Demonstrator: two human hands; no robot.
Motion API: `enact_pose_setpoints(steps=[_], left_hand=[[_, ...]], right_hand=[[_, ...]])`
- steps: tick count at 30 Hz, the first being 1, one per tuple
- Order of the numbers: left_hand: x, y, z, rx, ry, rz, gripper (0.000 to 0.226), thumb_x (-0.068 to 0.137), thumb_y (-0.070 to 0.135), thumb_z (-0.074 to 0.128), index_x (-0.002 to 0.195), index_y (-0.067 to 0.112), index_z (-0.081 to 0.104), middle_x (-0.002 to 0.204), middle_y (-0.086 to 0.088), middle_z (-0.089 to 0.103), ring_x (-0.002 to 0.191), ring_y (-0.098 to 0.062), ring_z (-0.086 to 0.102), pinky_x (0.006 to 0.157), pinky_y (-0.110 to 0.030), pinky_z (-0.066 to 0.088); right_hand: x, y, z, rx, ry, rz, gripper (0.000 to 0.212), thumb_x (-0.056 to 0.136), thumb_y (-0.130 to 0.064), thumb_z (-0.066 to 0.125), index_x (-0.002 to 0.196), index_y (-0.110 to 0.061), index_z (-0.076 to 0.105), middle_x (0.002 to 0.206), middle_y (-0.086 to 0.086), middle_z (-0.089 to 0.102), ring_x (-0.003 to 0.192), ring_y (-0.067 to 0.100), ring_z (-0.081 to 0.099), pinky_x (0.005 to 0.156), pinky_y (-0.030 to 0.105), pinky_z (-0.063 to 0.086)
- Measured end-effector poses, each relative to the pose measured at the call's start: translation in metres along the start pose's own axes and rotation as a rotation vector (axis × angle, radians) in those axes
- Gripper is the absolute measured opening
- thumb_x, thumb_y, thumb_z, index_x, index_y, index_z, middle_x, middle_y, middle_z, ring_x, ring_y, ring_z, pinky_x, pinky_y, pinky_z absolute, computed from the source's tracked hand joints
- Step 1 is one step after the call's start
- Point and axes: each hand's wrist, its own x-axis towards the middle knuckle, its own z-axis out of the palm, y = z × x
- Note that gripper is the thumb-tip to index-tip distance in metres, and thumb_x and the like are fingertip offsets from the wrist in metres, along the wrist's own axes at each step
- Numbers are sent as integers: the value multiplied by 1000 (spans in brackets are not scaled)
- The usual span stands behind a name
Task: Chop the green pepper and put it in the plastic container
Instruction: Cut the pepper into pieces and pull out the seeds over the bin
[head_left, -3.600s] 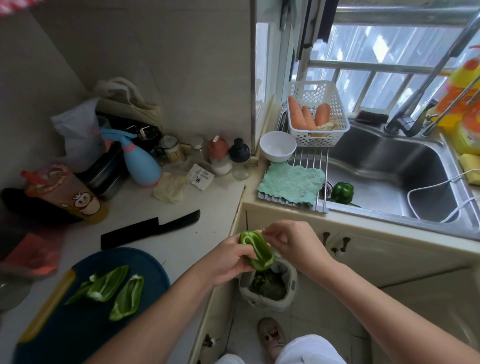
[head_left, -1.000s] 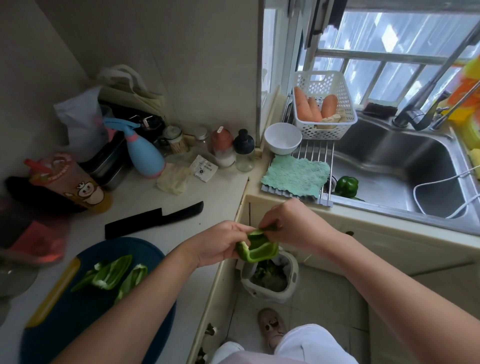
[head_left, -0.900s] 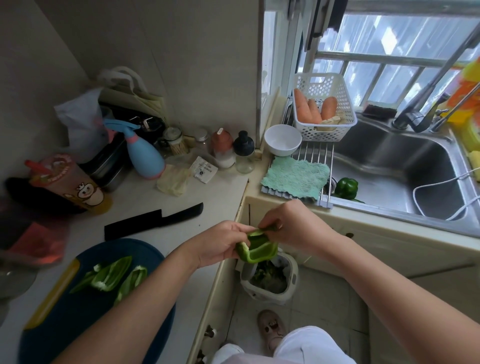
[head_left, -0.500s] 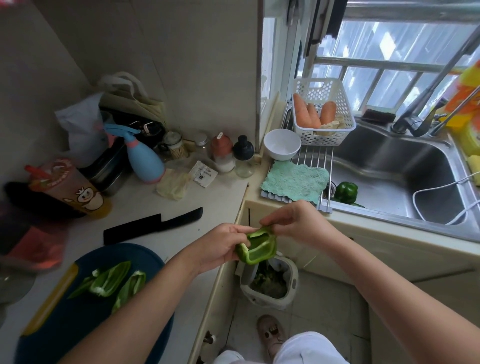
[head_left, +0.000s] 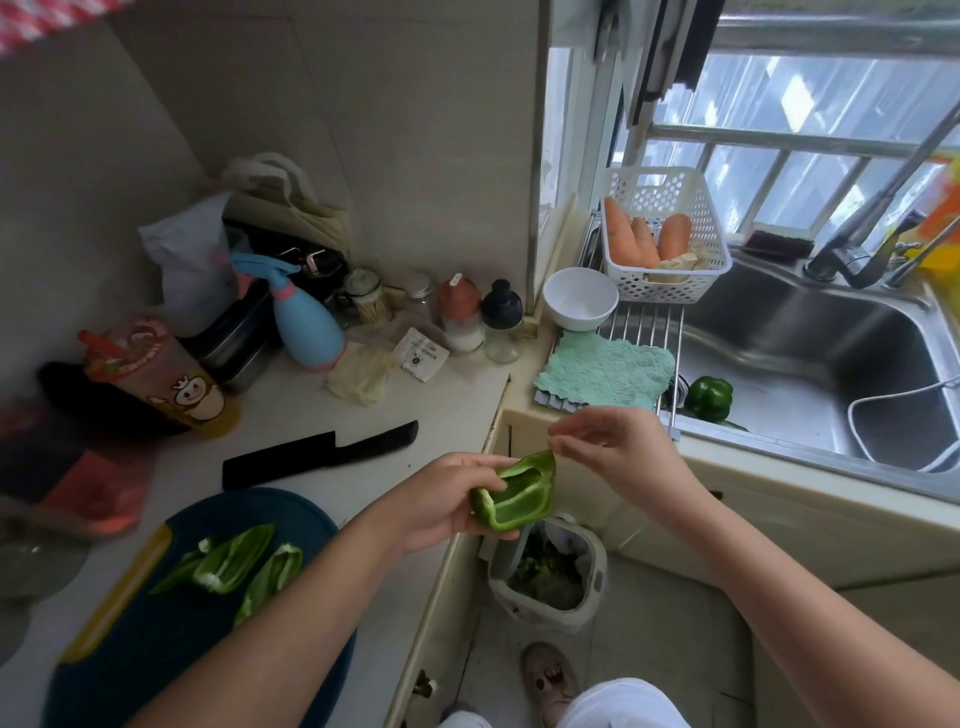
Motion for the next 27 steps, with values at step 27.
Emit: enact_pose_setpoints(steps=[27], left_hand=[[-141, -75, -70, -338, 888, 320, 38, 72, 27, 66, 108, 16, 64, 104, -12, 70, 99, -26, 65, 89, -38, 52]], right_hand=[[66, -48, 151, -530, -494, -408, 44, 85, 4, 51, 121, -20, 61, 125, -1, 52, 102, 15, 59, 86, 14, 41]])
